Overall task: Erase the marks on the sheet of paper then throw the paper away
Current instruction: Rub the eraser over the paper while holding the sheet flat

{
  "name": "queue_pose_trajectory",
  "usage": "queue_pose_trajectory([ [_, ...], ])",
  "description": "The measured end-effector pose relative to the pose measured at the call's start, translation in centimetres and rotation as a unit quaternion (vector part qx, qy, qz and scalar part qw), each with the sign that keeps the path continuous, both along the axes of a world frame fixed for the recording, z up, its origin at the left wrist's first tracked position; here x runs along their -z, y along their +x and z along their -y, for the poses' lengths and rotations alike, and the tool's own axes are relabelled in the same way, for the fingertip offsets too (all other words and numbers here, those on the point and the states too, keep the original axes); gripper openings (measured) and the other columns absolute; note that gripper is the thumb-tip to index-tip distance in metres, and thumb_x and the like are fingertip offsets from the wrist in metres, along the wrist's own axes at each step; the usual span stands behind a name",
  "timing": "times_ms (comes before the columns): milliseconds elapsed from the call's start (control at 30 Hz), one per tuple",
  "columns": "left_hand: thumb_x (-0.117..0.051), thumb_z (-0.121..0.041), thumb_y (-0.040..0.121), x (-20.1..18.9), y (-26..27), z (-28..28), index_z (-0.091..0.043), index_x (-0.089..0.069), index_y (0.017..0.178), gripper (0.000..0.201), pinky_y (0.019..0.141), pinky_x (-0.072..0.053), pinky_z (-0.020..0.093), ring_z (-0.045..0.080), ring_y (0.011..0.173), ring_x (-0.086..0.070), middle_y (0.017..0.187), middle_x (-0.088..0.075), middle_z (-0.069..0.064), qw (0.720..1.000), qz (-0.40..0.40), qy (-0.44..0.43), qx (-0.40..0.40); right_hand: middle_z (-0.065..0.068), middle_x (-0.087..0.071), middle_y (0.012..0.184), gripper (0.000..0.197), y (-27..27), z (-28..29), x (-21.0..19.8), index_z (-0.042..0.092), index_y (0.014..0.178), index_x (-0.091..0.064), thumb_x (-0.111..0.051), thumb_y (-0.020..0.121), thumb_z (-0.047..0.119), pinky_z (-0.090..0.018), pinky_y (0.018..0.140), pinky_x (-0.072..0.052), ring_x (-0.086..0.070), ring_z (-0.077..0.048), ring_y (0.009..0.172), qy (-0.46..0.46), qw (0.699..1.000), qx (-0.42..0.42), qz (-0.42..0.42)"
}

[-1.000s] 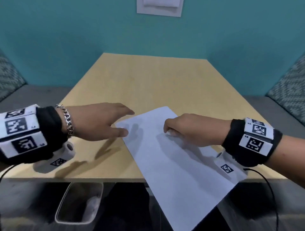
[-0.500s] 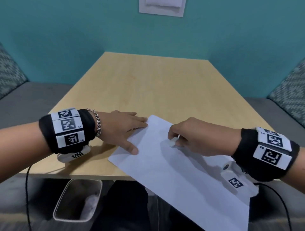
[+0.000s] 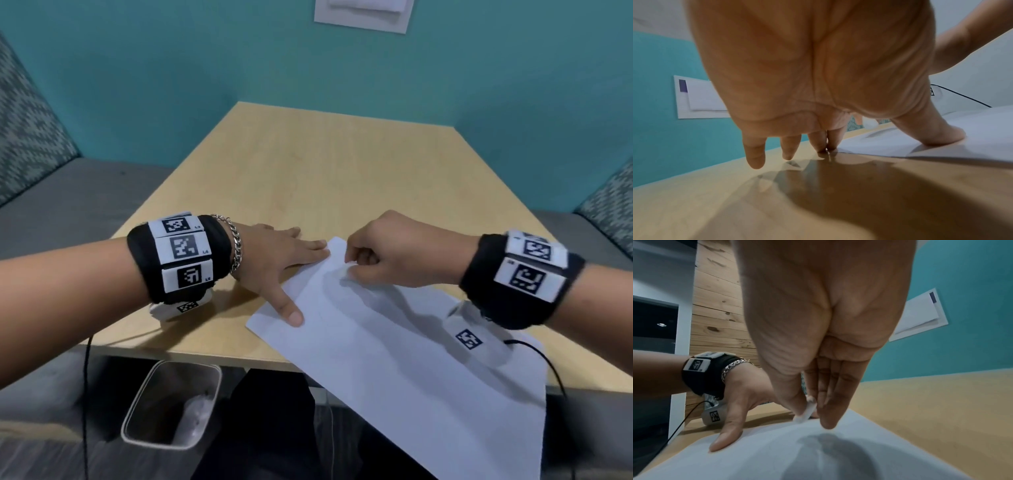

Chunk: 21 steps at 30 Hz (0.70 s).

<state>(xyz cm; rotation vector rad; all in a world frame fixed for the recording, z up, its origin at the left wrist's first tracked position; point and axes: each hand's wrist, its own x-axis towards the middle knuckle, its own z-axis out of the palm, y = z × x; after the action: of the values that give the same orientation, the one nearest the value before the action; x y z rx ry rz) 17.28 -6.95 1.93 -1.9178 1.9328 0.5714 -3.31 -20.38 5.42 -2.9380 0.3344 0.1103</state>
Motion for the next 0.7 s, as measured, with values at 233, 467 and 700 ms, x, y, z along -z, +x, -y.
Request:
queue_pose_trajectory([
  [233,-0.065,-0.098,0.059,-0.2,0.1,-0.1,-0.066,0.018,0.153,0.130,0.126,-0.004,0.069,0.039,0.160,0.014,0.172,0.023,-0.017,0.998,-0.012,0.034,-0.052,0.005,-0.070,0.070,0.025,1.5,-0.7,1.5,0.017,0.113,-0.077,-0.065,0.091,0.020,-0.039,0.072,-0.058,-0.064,-0.015,0.069,0.001,1.000,0.004,0.008],
  [467,-0.065,-0.097,0.062,-0.4,-0.2,-0.1,-0.058,0.018,0.158,0.132,0.126,-0.002,0.068,0.038,0.160,0.015,0.171,0.025,-0.019,0.997,0.000,0.045,-0.064,0.008,-0.069,0.073,0.023,1.8,-0.2,1.7,0.015,0.109,-0.076,-0.069,0.089,0.025,-0.039,0.071,-0.060,-0.065,-0.011,0.071,0.002,0.999,0.030,0.017],
  [700,-0.065,-0.095,0.064,-0.6,-0.3,-0.1,-0.059,0.018,0.158,0.130,0.126,0.000,0.066,0.040,0.160,0.014,0.172,0.024,-0.014,0.997,-0.003,0.040,-0.060,0.006,-0.069,0.073,0.018,2.3,-0.8,1.7,0.013,0.103,-0.075,-0.070,0.090,0.025,-0.040,0.069,-0.058,-0.065,-0.017,0.071,-0.009,1.000,0.001,0.006],
])
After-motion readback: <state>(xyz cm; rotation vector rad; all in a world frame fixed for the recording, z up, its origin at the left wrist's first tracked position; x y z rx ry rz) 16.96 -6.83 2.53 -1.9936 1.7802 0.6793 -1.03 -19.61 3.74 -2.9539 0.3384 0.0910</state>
